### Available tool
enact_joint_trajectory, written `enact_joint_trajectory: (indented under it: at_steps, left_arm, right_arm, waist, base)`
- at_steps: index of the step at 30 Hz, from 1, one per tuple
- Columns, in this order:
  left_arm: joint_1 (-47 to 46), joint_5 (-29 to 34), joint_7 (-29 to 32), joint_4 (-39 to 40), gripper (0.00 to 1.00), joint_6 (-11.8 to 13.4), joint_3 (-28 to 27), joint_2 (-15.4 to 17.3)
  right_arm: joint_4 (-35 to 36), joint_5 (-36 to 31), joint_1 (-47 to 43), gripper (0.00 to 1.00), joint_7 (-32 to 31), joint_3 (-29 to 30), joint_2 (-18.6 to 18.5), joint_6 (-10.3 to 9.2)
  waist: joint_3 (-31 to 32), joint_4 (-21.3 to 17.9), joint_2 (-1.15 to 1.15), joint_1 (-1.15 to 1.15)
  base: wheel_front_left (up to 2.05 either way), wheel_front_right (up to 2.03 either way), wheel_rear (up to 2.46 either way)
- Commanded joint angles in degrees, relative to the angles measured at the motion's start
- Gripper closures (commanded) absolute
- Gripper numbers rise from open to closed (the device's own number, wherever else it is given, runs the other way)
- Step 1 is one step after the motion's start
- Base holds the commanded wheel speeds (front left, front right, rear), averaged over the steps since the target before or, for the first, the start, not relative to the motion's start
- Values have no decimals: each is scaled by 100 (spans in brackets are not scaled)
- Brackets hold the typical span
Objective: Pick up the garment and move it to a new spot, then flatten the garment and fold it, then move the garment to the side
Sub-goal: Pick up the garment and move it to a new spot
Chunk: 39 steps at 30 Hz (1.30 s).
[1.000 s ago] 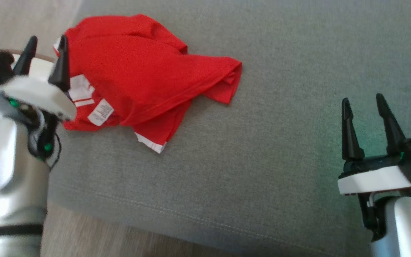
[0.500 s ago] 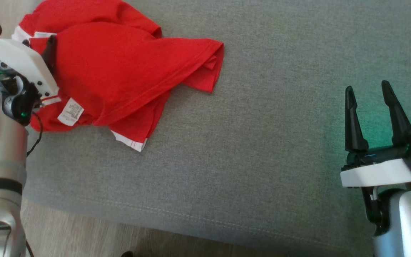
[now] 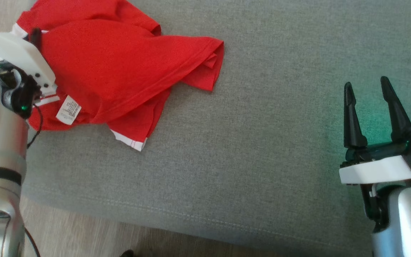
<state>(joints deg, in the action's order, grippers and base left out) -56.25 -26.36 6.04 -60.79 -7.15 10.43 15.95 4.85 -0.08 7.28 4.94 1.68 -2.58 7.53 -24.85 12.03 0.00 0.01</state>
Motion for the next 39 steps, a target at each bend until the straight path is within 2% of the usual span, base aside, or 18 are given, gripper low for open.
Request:
enact_joint_trajectory:
  at_steps: [1, 14, 21, 25, 29, 39]
  left_arm:
    - [-299, -40, -219, 153, 100, -33, -94, 351]
    - [-501, -94, -1600, 612, 100, -33, 143, 437]
    - [-419, -170, -1873, 1403, 100, -25, 173, 347]
    - [-237, -181, -1805, 2109, 100, 33, 230, 293]
    - [-74, -218, -1590, 2934, 100, 245, 214, 283]
    - [453, -210, -569, 4781, 100, 610, 593, 164]
  right_arm:
    - [154, -1, 115, 0, 15, -186, -30, -4]
    - [-310, 347, 26, 0, 313, -305, -30, -4]
    - [-573, 571, -63, 0, 500, -342, -30, -4]
    - [-733, 721, -103, 0, 613, -374, -30, -4]
    - [-834, 830, -106, 0, 704, -397, -30, -4]
    - [-898, 997, -11, 0, 849, -429, -30, -4]
  waist:
    - [80, 14, 0, -1]
    - [1025, 21, 0, -1]
    - [1521, -62, 0, -1]
    - [1811, -198, 0, -1]
    - [1985, -373, 0, -1]
    - [2101, -1118, 0, -1]
  base:
    - [0, 0, 0]
    - [0, 0, 0]
    - [0, 0, 0]
    - [0, 0, 0]
    - [0, 0, 0]
    - [0, 0, 0]
